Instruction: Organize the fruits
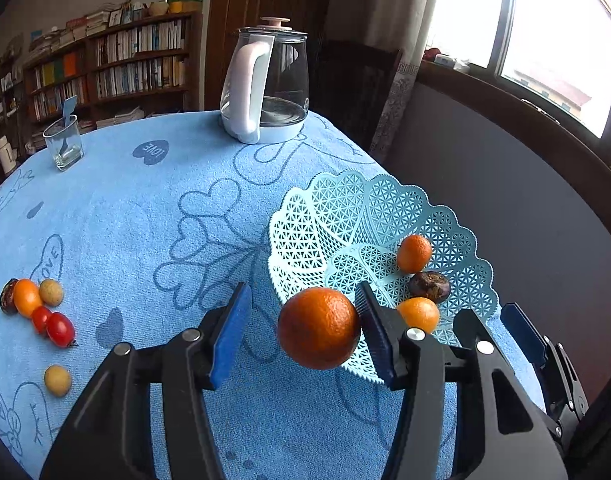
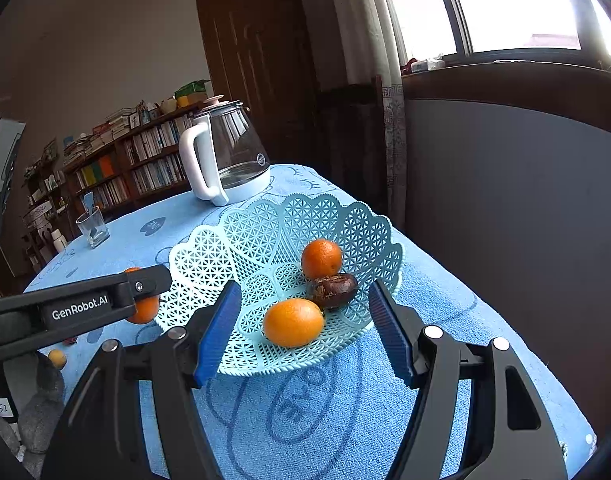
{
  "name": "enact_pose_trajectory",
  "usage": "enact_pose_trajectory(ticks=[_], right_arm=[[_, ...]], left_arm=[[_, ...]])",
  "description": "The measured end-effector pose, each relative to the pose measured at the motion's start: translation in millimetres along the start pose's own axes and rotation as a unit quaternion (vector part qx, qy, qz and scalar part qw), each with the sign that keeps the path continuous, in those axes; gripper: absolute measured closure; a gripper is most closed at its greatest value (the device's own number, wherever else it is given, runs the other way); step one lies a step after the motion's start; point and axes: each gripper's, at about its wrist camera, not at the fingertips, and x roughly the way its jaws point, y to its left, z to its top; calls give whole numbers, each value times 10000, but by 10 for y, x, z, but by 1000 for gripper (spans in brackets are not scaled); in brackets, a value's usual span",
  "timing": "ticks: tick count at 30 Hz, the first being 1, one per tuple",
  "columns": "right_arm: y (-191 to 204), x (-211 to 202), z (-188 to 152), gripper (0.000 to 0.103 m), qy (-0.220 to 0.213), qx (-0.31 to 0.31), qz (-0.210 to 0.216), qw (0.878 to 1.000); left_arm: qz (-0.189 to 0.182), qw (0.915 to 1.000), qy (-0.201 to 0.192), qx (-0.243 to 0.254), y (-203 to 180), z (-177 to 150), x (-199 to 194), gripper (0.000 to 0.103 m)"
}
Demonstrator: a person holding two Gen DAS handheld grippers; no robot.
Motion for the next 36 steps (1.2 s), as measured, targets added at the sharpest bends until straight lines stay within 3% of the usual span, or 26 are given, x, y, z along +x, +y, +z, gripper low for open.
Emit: enact_pose_trajectory(ticks=[10,16,20,28,33,36], right_arm=[[6,-15,4,35,-57,-35,-24,10000],[-1,-21,8,35,-59,-24,-15,10000],[-3,-22,9,35,-52,-19,-8,10000],[-2,-33,13,35,-82,-8,-10,10000],[-2,-35,10,35,-82,-15,-7,10000],[-4,-35,10,35,-85,-10,-8,10000]], left_arm=[[194,9996,-107,-189,163,-26,-120,38],[299,9988,107,-382,349,-187,-190,38],[107,9976,421,-548,446,-413,-302,38],[-198,9969,763,-61,191,-715,-354,38],[-287,9942,1036,22,130,-838,-267,46],[-376,9921,1200,31,113,-895,-196,62]])
